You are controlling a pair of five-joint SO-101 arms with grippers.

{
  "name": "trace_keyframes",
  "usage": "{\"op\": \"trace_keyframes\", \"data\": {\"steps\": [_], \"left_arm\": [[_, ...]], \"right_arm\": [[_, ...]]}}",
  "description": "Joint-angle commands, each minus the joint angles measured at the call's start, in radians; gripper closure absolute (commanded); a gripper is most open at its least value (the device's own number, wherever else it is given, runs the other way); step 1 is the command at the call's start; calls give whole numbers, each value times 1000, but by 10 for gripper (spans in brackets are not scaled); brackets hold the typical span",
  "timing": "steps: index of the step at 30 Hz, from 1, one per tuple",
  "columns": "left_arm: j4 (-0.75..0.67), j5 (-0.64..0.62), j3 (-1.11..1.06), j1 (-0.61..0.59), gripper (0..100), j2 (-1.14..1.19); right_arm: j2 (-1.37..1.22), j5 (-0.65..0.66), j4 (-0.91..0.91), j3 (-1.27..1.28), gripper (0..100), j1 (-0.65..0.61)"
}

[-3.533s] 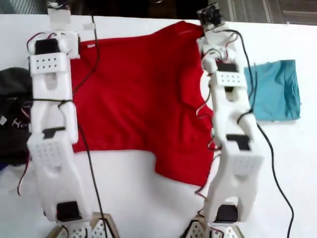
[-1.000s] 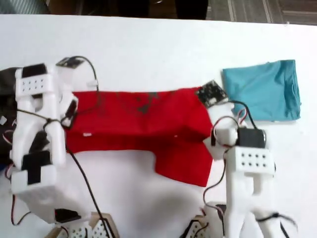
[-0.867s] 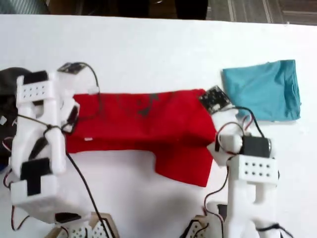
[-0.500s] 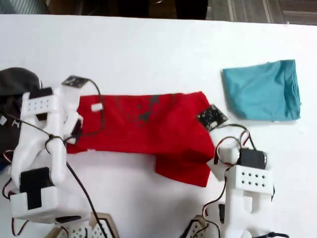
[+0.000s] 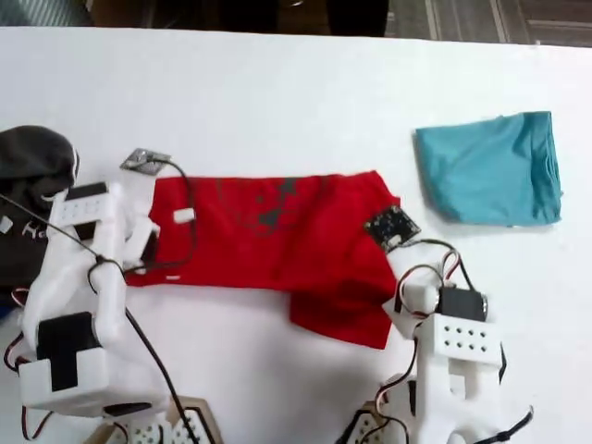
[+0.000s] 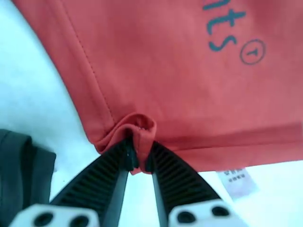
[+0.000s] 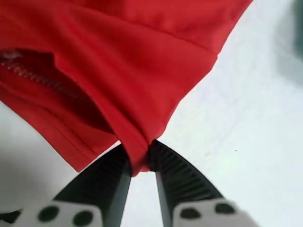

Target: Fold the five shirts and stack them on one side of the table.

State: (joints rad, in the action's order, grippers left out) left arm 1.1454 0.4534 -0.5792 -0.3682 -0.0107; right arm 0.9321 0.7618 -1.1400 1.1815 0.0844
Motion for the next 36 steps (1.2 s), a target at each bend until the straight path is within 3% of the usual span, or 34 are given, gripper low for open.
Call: {"op": "trace_keyframes", "data": {"steps": [1, 9, 17, 24, 30, 36], "left_arm": [[61, 5, 87, -9, 974, -52], [115, -61, 414, 9, 975, -41], [15, -101, 710, 86, 975, 28], [-52, -160, 1058, 81, 975, 342], [32, -163, 1408, 84, 975, 644], [222, -161, 1679, 92, 975, 856]], "right_arm": [[19, 5, -19, -129, 979, 28], [-101, -31, 61, -394, 980, -39], [-633, -230, 131, -959, 980, -47], [-1107, -252, 124, -1527, 980, -59], [-1403, -253, 45, -1857, 980, -62], [-1541, -253, -137, -2053, 979, -77]]}}
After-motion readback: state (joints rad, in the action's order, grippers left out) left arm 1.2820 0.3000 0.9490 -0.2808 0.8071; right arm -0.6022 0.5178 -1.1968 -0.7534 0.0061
